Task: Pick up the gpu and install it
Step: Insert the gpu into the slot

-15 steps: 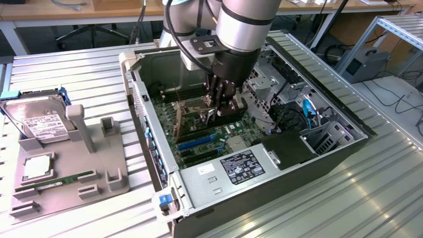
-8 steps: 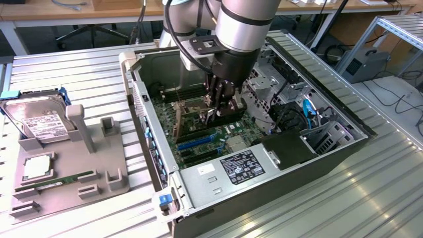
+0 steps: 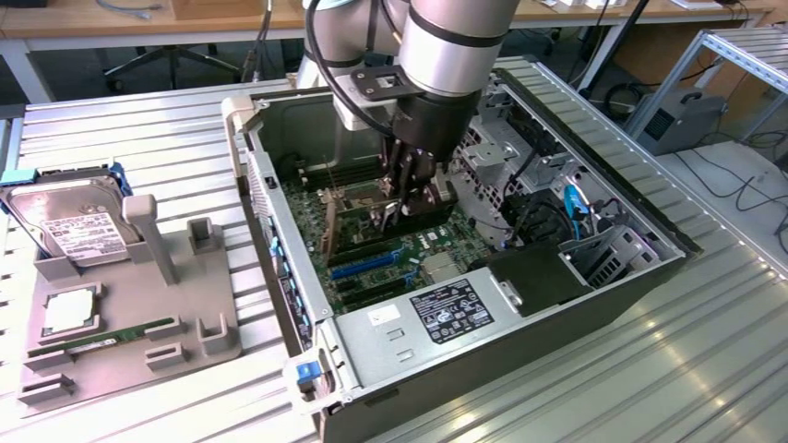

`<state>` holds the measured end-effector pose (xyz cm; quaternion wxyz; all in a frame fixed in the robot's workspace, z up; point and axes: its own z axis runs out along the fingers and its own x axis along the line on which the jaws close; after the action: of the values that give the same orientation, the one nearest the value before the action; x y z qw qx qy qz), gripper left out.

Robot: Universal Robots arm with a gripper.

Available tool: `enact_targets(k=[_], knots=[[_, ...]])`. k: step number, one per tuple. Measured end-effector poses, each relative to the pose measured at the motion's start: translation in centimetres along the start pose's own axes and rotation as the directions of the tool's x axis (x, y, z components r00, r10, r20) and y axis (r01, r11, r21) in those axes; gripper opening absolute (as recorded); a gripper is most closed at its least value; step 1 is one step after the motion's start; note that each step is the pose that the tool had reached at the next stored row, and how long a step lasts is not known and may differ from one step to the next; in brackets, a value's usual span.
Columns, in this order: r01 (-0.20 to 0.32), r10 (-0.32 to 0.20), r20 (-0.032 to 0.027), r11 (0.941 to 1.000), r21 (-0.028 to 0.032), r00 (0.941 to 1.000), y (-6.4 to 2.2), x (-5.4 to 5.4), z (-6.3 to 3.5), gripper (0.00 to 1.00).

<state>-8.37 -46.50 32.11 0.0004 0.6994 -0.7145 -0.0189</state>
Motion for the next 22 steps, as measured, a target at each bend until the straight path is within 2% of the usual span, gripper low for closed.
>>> enact_targets(k=[7,22], knots=[[0.000,0.000,0.0000,1.0000,0.0000,1.0000,0.38,0.0,0.35,0.27],[0.000,0.000,0.0000,1.0000,0.0000,1.0000,0.51,-0.2,1.54,0.27]])
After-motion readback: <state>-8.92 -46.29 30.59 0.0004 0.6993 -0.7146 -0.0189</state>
